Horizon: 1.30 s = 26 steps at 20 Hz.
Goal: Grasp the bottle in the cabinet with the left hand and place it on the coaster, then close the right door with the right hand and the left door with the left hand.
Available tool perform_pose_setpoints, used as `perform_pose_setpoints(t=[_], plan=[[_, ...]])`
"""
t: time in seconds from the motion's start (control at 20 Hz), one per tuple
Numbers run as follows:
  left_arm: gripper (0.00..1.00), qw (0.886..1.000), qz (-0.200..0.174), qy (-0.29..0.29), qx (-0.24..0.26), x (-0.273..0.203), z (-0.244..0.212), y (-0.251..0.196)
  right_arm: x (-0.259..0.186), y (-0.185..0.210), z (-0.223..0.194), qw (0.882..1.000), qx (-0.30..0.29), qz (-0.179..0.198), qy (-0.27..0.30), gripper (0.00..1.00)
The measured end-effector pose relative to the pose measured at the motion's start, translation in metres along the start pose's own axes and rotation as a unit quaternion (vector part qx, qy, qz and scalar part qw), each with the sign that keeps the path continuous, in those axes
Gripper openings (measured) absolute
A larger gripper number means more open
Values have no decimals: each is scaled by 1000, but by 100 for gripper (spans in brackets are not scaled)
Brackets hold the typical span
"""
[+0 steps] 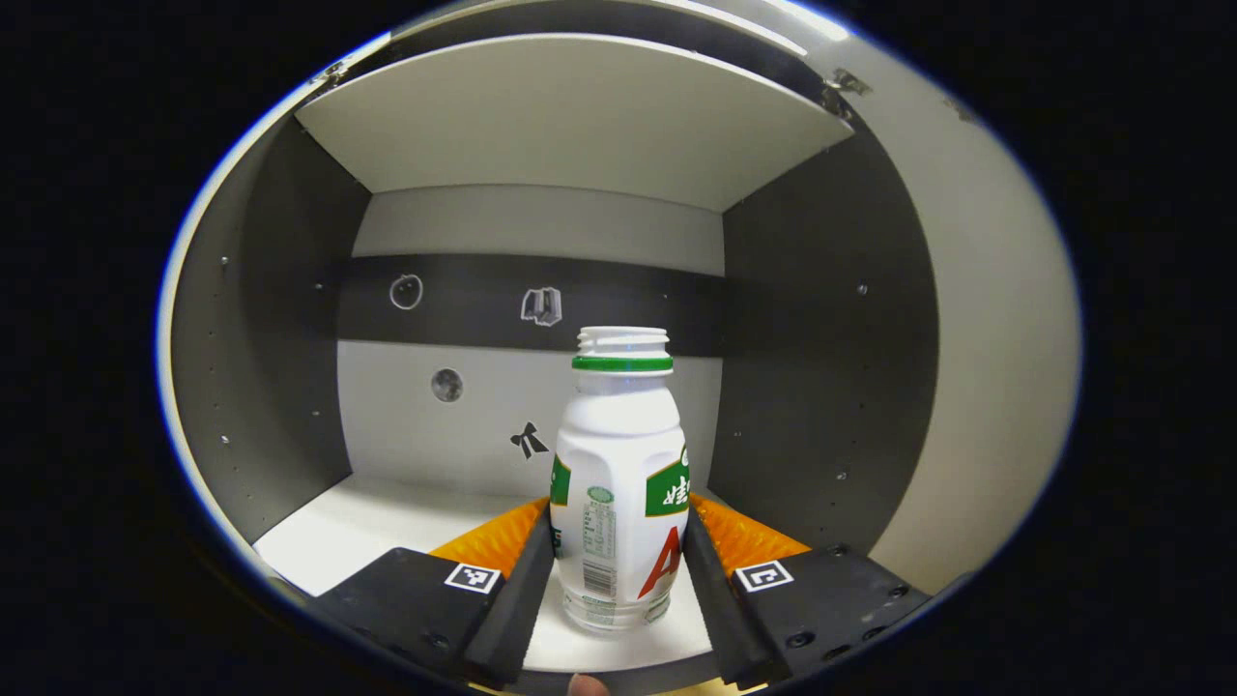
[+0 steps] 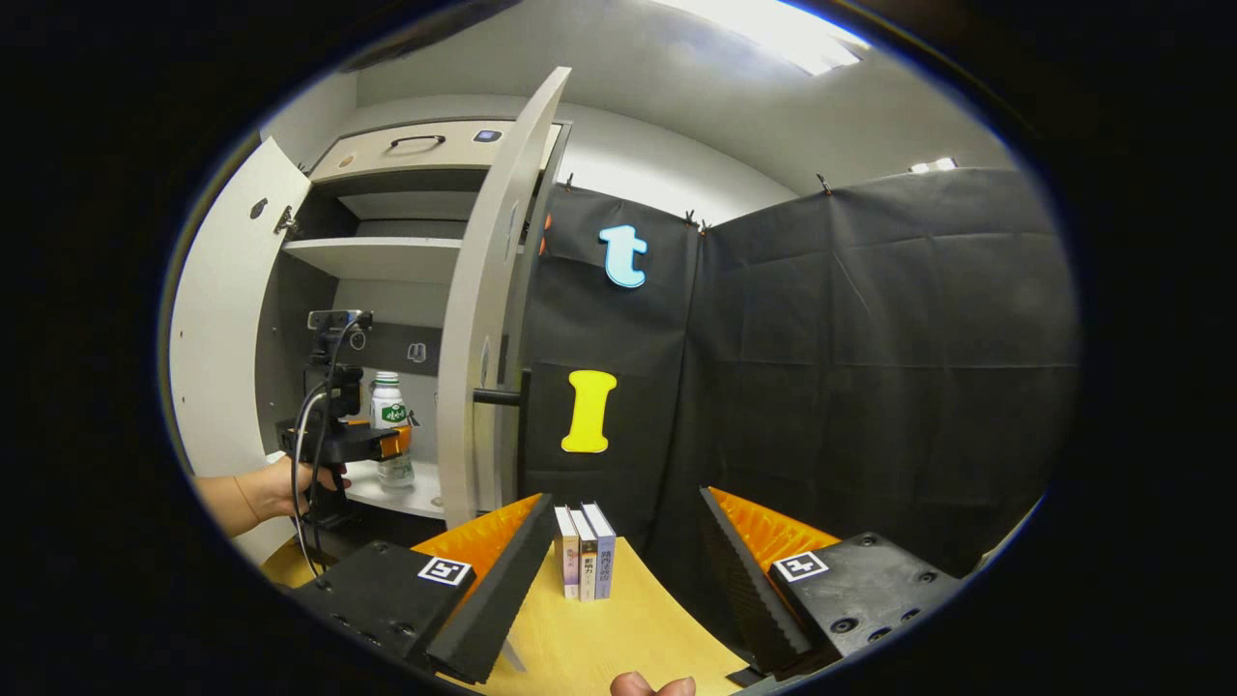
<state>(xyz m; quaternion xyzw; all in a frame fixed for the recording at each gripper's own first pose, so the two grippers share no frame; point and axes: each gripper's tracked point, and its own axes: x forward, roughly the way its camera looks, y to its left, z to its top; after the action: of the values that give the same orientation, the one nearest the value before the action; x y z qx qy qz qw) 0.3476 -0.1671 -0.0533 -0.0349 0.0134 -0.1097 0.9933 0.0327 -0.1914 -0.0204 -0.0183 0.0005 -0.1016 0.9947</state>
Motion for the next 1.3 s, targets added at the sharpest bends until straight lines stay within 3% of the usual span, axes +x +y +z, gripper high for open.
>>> perform_pose_setpoints(t=[0.35,0.7,1.05,1.3], plan=[[73,1000,-10,-9,12,-103,5,21,-26,42,16,999,7,32,-12,97],[75,1000,-21,-13,12,-198,-24,30,-46,75,18,998,37,51,-11,98],[73,999,-13,-32,10,-283,-82,18,-63,100,35,995,25,61,-73,97],[74,1000,-23,-2,-13,-332,-158,-3,-69,114,36,994,26,74,-83,97]])
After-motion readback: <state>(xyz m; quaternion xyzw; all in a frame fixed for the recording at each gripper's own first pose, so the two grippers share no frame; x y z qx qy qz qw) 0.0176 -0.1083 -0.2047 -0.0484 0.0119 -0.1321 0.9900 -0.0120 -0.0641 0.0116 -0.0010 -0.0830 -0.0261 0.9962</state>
